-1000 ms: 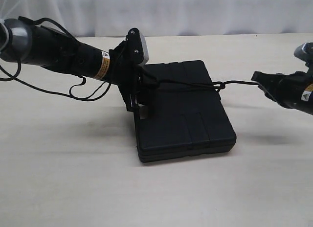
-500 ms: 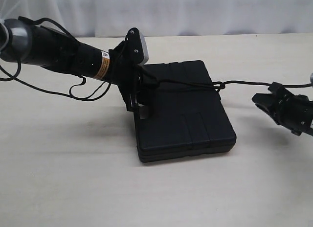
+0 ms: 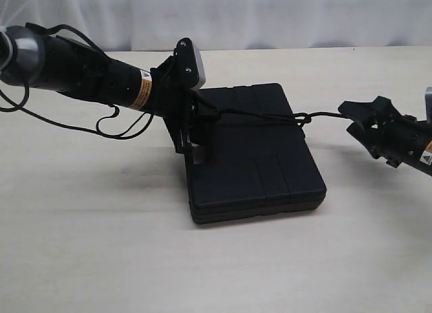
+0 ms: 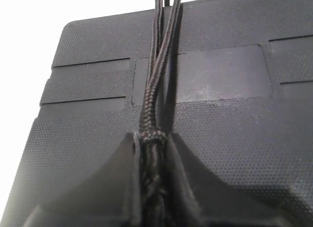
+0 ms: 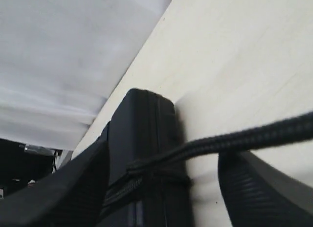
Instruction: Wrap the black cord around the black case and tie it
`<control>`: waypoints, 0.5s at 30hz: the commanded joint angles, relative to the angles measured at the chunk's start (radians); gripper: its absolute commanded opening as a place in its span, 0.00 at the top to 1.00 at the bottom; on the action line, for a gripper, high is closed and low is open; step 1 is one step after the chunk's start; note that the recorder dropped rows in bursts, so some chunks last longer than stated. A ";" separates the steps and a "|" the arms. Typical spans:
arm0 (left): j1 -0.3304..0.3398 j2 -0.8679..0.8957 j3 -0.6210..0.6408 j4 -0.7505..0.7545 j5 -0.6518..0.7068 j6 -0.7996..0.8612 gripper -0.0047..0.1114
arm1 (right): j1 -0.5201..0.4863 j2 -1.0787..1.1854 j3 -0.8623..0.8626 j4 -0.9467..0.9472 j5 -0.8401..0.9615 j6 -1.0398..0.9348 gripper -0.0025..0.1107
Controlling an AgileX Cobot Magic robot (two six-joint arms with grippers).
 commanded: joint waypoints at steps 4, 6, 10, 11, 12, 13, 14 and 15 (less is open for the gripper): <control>0.000 -0.005 0.001 -0.016 -0.006 0.004 0.96 | 0.095 0.008 -0.008 0.177 -0.019 -0.086 0.50; 0.000 -0.005 0.001 -0.016 -0.006 0.004 0.96 | 0.143 0.008 -0.034 0.182 0.001 -0.129 0.62; 0.000 -0.005 0.001 -0.016 -0.006 0.004 0.96 | 0.182 0.008 -0.085 0.179 0.054 -0.181 0.85; 0.000 -0.005 0.001 -0.016 -0.006 0.004 0.96 | 0.182 0.008 -0.091 0.183 0.054 -0.197 0.92; 0.000 -0.005 0.001 -0.014 -0.006 0.003 0.96 | 0.182 0.008 -0.094 0.194 0.049 -0.199 0.94; 0.000 -0.005 0.001 -0.011 -0.006 0.003 0.96 | 0.180 0.008 -0.094 0.214 0.044 -0.204 0.94; 0.000 -0.005 0.001 -0.009 -0.006 0.003 0.96 | 0.176 0.006 -0.094 0.224 0.039 -0.211 0.94; 0.000 -0.005 0.001 -0.009 -0.006 0.003 0.96 | 0.168 0.002 -0.094 0.233 0.035 -0.215 0.94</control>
